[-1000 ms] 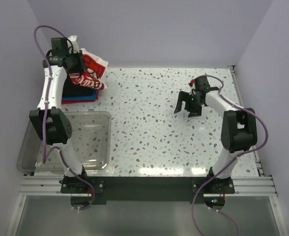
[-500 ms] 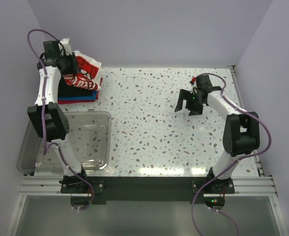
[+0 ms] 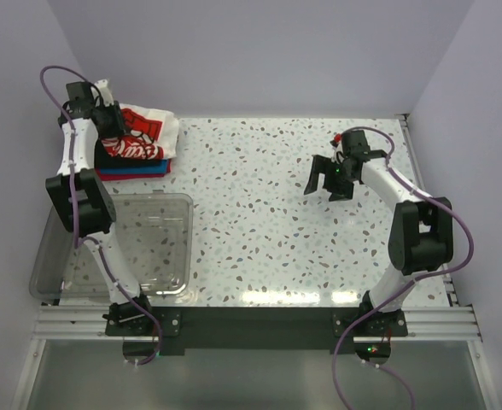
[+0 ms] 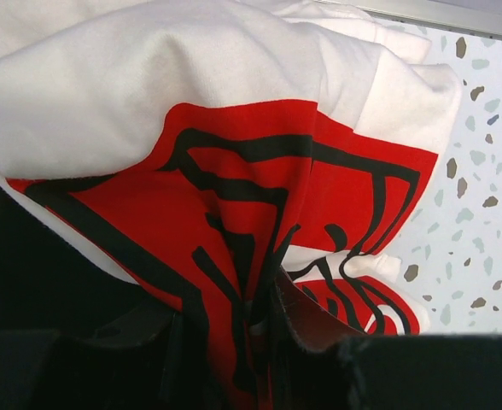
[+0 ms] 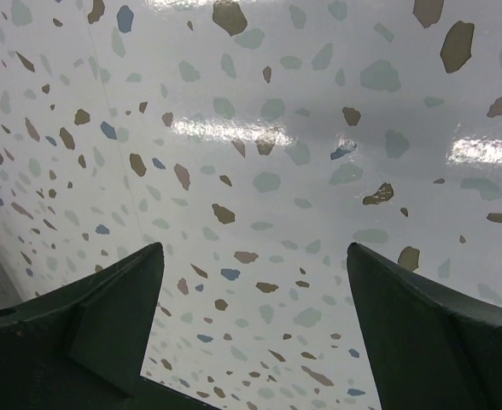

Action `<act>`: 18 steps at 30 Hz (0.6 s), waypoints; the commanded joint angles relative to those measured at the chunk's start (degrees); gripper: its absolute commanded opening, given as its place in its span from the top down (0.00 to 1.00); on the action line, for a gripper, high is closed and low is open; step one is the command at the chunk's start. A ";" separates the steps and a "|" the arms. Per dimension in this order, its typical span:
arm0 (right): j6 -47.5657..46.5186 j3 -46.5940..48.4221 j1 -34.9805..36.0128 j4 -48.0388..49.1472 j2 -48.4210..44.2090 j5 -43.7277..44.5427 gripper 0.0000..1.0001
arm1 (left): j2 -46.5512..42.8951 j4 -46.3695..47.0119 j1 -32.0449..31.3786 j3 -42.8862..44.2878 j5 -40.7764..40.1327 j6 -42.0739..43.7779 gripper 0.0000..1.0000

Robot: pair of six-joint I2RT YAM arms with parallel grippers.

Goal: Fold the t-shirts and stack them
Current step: Neatly place the folded tshirt to the corner

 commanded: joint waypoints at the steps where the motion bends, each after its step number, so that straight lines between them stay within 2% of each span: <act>1: -0.26 -0.70 -0.17 -1.42 -3.18 -0.49 0.08 | 0.88 4.93 1.52 4.27 0.94 1.41 1.00; 9: -0.35 -0.26 -0.17 -1.86 -3.27 -0.49 0.08 | 3.25 4.93 2.93 4.63 -0.73 1.41 1.00; 12: -0.35 0.09 -0.17 -2.12 -3.18 -0.40 0.08 | 3.08 4.93 3.02 4.97 -6.51 0.62 1.00; 13: -0.35 0.35 -0.17 -2.12 -3.35 -0.49 0.08 | 2.82 4.67 3.11 5.50 -10.97 -0.95 1.00; 14: -0.35 0.44 -0.17 -2.29 -3.36 -0.32 0.08 | 2.38 4.49 3.11 5.68 -13.02 -1.57 0.79; 16: -0.44 0.62 -0.17 -2.47 -3.36 -0.23 0.08 | 0.71 4.31 3.20 5.94 -17.14 -2.54 0.43; 17: -0.44 0.62 -0.17 -2.47 -3.44 -0.23 0.08 | 0.27 3.88 3.20 5.86 -18.82 -3.07 0.21; 18: -0.44 0.53 -0.17 -2.21 -3.36 -0.23 0.08 | -0.86 3.79 3.20 5.51 -19.62 -3.16 0.09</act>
